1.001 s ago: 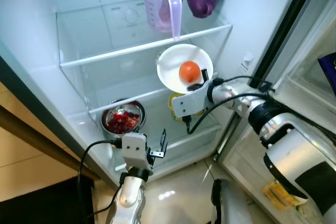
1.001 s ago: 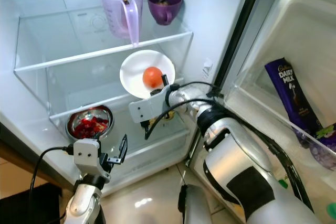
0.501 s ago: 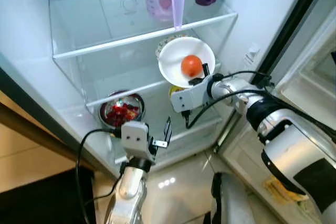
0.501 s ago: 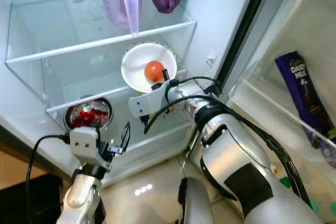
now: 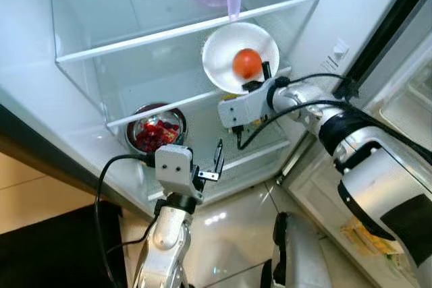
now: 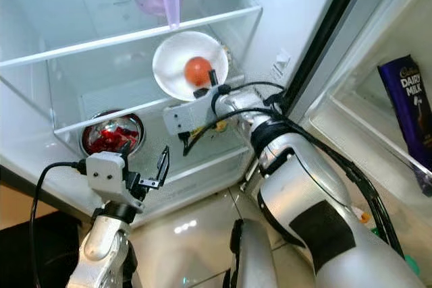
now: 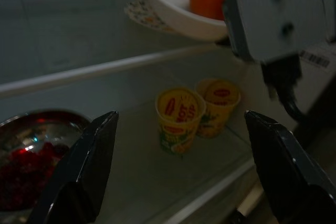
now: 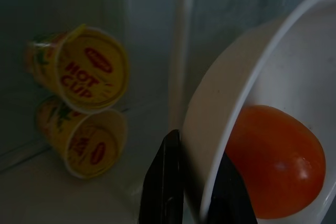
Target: Restocking fridge
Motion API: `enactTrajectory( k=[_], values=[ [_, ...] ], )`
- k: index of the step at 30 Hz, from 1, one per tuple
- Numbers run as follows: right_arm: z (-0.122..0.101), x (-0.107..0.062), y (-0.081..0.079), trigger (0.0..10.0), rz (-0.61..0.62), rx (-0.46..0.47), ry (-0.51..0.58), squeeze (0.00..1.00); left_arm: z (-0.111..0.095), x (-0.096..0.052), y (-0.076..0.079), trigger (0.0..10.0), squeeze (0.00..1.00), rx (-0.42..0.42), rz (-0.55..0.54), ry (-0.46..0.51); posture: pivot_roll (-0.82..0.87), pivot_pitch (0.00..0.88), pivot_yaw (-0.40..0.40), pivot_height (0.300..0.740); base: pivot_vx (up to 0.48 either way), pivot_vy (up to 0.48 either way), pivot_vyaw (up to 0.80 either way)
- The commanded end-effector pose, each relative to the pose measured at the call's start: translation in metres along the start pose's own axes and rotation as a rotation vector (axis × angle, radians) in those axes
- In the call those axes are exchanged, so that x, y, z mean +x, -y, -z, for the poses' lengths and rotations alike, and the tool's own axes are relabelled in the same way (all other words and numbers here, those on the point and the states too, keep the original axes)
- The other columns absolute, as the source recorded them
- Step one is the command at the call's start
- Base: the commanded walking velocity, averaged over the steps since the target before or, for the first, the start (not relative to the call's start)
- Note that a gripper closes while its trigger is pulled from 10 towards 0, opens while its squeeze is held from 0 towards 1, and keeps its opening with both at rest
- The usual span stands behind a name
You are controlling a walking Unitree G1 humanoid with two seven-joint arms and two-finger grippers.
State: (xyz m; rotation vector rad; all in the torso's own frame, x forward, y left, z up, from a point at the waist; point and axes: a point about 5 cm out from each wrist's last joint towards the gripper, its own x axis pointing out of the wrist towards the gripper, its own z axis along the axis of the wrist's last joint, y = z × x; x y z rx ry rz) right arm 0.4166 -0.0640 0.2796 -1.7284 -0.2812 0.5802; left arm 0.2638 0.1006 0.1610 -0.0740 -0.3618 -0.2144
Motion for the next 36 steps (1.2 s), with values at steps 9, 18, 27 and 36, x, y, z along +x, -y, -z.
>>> enactTrajectory(
  k=[9,18,27,36],
  values=[
    [-0.005,0.0,0.012,10.0,0.05,-0.034,0.012,0.0,-0.007,-0.002,0.011,10.0,0.0,-0.036,0.014,-0.021,0.05,0.483,-0.012,0.48,0.0,0.0,0.0],
    [-0.003,-0.001,0.024,10.0,0.14,-0.092,-0.032,0.0,-0.019,-0.003,0.013,10.0,0.0,-0.041,0.016,-0.013,0.07,0.52,-0.01,0.48,0.0,0.0,0.0],
    [0.003,-0.002,0.026,10.0,0.17,-0.137,-0.07,0.0,-0.024,-0.008,0.019,10.0,0.0,-0.059,0.022,-0.027,0.09,0.546,-0.007,0.48,0.0,0.0,0.0],
    [0.009,-0.005,0.03,10.0,0.18,-0.171,-0.103,0.57,-0.024,-0.011,0.026,10.0,0.0,-0.082,0.026,-0.051,0.08,0.543,-0.006,0.48,0.0,0.0,0.0]
  ],
)
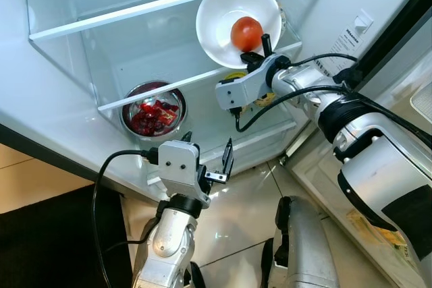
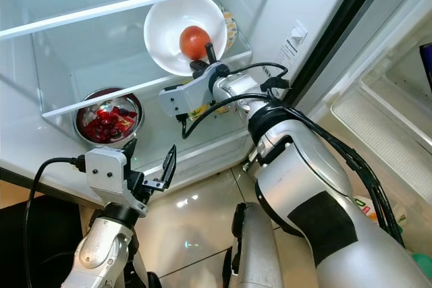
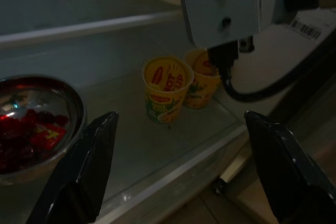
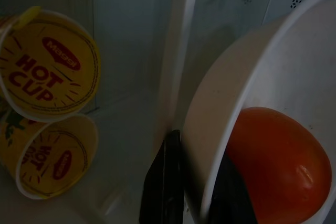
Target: Restocking fridge
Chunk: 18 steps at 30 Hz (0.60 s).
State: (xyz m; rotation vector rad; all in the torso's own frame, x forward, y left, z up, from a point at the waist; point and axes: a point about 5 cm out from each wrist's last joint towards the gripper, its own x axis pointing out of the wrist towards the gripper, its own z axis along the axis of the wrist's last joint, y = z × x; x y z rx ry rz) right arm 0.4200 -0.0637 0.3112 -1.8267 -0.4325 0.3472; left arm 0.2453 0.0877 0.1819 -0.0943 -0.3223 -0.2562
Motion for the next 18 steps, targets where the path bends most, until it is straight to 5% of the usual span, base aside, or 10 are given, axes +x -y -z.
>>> enactTrajectory(
  k=[1,2,5,6,7,8,9,18],
  values=[
    [0.003,-0.001,-0.001,10.0,-0.017,-0.036,-0.012,0.57,0.001,-0.004,0.008,10.0,0.0,-0.051,-0.009,-0.012,0.08,0.543,-0.006,0.48,0.0,0.0,0.0],
    [0.004,-0.001,0.0,10.0,-0.011,-0.041,-0.017,0.78,0.001,-0.004,0.01,10.0,0.0,-0.056,-0.004,-0.015,0.08,0.54,-0.006,0.48,0.0,0.0,0.0],
    [0.006,-0.001,0.001,10.0,-0.002,-0.047,-0.026,0.76,0.001,-0.004,0.012,10.0,0.0,-0.059,0.0,-0.017,0.08,0.538,-0.006,0.48,0.0,0.0,0.0],
    [0.007,-0.002,0.002,10.0,0.005,-0.049,-0.033,0.72,0.001,-0.004,0.013,10.0,0.0,-0.061,0.001,-0.019,0.08,0.534,-0.006,0.48,0.0,0.0,0.0],
    [0.008,-0.002,0.003,10.0,0.011,-0.051,-0.038,0.53,0.001,-0.004,0.013,10.0,0.0,-0.062,0.002,-0.02,0.08,0.532,-0.005,0.48,0.0,0.0,0.0],
    [0.008,-0.002,0.003,10.0,0.011,-0.051,-0.038,0.53,0.001,-0.004,0.013,10.0,0.0,-0.062,0.002,-0.02,0.08,0.532,-0.005,0.48,0.0,0.0,0.0],
    [0.01,-0.002,0.004,10.0,0.017,-0.054,-0.042,0.0,0.002,-0.004,0.013,10.0,0.0,-0.062,0.002,-0.021,0.08,0.527,-0.003,0.48,0.0,0.0,0.0],
    [0.017,-0.004,0.016,10.0,0.062,-0.064,-0.079,0.0,0.001,0.0,0.008,10.0,0.0,-0.051,-0.008,-0.012,0.08,0.503,0.001,0.48,0.0,0.0,0.0]
  ],
)
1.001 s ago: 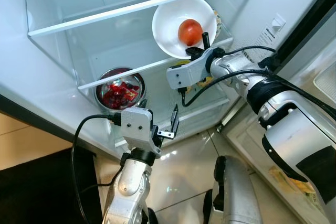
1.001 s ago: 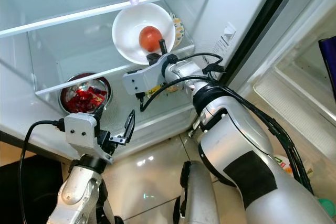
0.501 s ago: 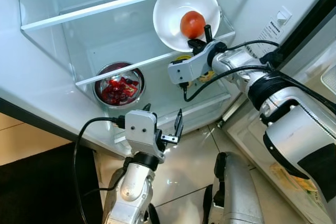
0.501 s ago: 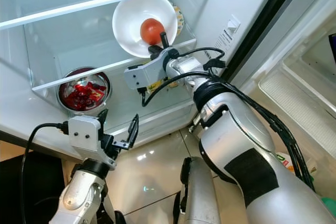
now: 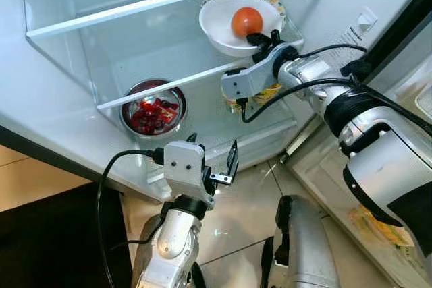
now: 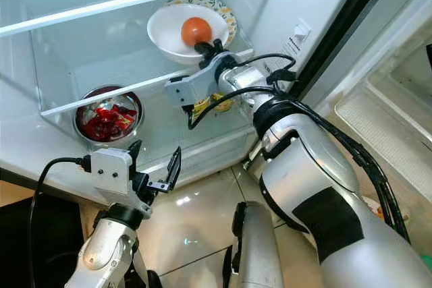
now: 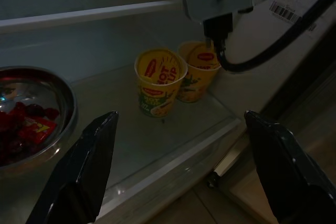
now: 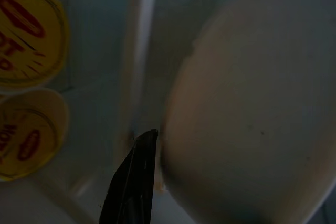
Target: Restocking fridge
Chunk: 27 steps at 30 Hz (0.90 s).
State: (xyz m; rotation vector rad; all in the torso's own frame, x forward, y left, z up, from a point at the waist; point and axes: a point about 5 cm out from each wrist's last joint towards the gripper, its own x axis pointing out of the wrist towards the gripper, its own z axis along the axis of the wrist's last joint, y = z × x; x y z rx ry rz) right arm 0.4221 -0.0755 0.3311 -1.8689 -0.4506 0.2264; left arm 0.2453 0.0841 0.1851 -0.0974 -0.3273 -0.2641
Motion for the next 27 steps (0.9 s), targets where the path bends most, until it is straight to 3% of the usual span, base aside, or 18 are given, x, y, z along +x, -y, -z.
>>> enactTrajectory(
  k=[1,14,15,16,17,18,21,22,23,24,25,27],
  values=[
    [0.0038,-0.0003,0.0031,10.0,0.012,-0.01,-0.024,0.0,0.0037,-0.001,0.0044,10.0,0.0,-0.047,-0.013,-0.016,0.08,0.491,0.004,0.48,0.0,0.0,0.0],
    [0.0076,-0.0007,0.0076,10.0,0.033,0.031,-0.046,0.0,0.0064,0.0026,0.0105,10.0,0.0,-0.058,0.013,-0.011,0.07,0.446,0.011,0.48,0.0,0.0,0.0],
    [0.0084,-0.0008,0.0084,8.7,0.037,0.029,-0.05,0.0,0.0065,0.0027,0.0104,10.0,0.0,-0.057,0.014,-0.011,0.07,0.445,0.012,0.48,0.0,0.0,0.0],
    [0.0091,-0.0009,0.0093,4.9,0.039,0.028,-0.052,0.0,0.0067,0.0028,0.0102,10.0,0.0,-0.057,0.014,-0.011,0.08,0.444,0.012,0.48,0.0,0.0,0.0],
    [0.0091,-0.0009,0.0093,4.9,0.039,0.028,-0.052,0.0,0.0067,0.0028,0.0102,10.0,0.0,-0.057,0.014,-0.011,0.08,0.444,0.012,0.48,0.0,0.0,0.0],
    [0.01,-0.0011,0.0105,0.0,0.043,0.028,-0.056,0.0,0.0068,0.003,0.0099,10.0,0.0,-0.056,0.015,-0.01,0.08,0.44,0.011,0.48,0.0,0.0,0.0],
    [0.0109,-0.0012,0.0118,0.0,0.045,0.029,-0.061,0.0,0.0069,0.0034,0.0092,10.0,0.0,-0.054,0.016,-0.008,0.08,0.44,0.011,0.48,0.0,0.0,0.0],
    [0.0109,-0.0011,0.0118,1.6,0.044,0.029,-0.062,0.0,0.0068,0.0036,0.0091,10.0,0.0,-0.053,0.016,-0.007,0.08,0.436,0.011,0.48,0.0,0.0,0.0],
    [0.0109,-0.0011,0.0118,1.6,0.044,0.029,-0.062,0.0,0.0068,0.0036,0.0091,10.0,0.0,-0.053,0.016,-0.007,0.08,0.436,0.011,0.48,0.0,0.0,0.0],
    [0.0108,-0.0011,0.0117,8.5,0.043,0.029,-0.062,0.0,0.0066,0.0037,0.0088,10.0,0.0,-0.053,0.016,-0.007,0.08,0.436,0.011,0.48,0.0,0.0,0.0],
    [0.0108,-0.0011,0.0119,10.0,0.044,0.031,-0.062,0.0,0.0065,0.0039,0.0088,10.0,0.0,-0.052,0.016,-0.005,0.08,0.436,0.011,0.48,0.0,0.0,0.0],
    [0.0109,-0.0011,0.0121,10.0,0.046,0.033,-0.063,0.0,0.0064,0.0044,0.0091,10.0,0.0,-0.052,0.018,-0.004,0.08,0.436,0.011,0.48,0.0,0.0,0.0]
  ],
)
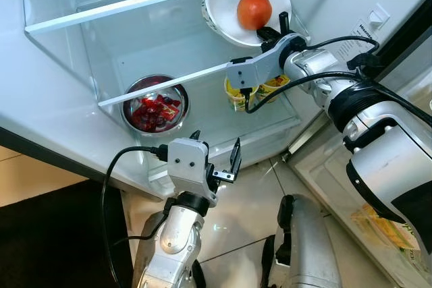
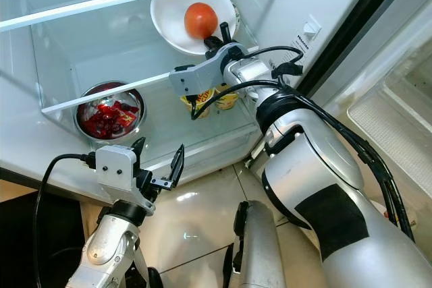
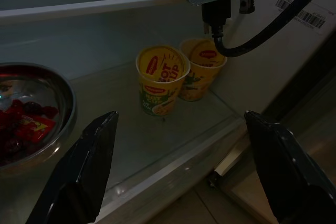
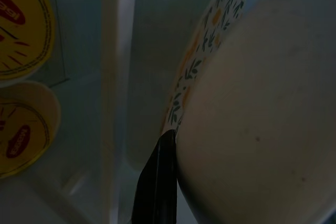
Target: Restocking fridge
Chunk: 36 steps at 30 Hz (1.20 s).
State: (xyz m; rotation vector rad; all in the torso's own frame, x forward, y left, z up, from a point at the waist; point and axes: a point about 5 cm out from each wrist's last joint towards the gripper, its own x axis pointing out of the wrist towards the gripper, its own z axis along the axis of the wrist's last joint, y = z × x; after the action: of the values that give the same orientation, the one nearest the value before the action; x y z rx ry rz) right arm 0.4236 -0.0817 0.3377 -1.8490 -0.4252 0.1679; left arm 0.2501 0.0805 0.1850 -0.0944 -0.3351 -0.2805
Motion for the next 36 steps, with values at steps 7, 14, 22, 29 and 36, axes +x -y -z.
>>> enactTrajectory(
  k=[7,14,22,29,36],
  values=[
    [0.007,-0.001,0.013,10.0,0.048,-0.009,-0.021,0.0,0.004,0.001,0.009,10.0,0.0,-0.058,0.011,-0.007,0.07,0.428,0.014,0.48,0.0,0.0,0.0],
    [0.01,-0.001,0.021,10.0,0.086,-0.076,-0.038,0.0,0.005,0.0,0.013,10.0,0.0,-0.068,0.02,-0.009,0.07,0.425,0.011,0.48,0.0,0.0,0.0],
    [0.007,0.0,0.016,10.0,0.077,-0.117,-0.033,0.0,0.005,-0.001,0.014,10.0,0.0,-0.072,0.019,-0.009,0.08,0.432,0.005,0.48,0.0,0.0,0.0],
    [0.005,0.0,0.015,10.0,0.105,-0.138,-0.026,0.86,0.004,-0.004,0.014,10.0,0.0,-0.071,0.014,-0.009,0.09,0.437,0.002,0.48,0.0,0.0,0.0],
    [0.008,0.0,0.022,10.0,0.158,-0.144,-0.056,0.02,0.005,-0.004,0.015,10.0,0.0,-0.073,0.012,-0.011,0.09,0.437,-0.001,0.48,0.0,0.0,0.0]
  ],
)
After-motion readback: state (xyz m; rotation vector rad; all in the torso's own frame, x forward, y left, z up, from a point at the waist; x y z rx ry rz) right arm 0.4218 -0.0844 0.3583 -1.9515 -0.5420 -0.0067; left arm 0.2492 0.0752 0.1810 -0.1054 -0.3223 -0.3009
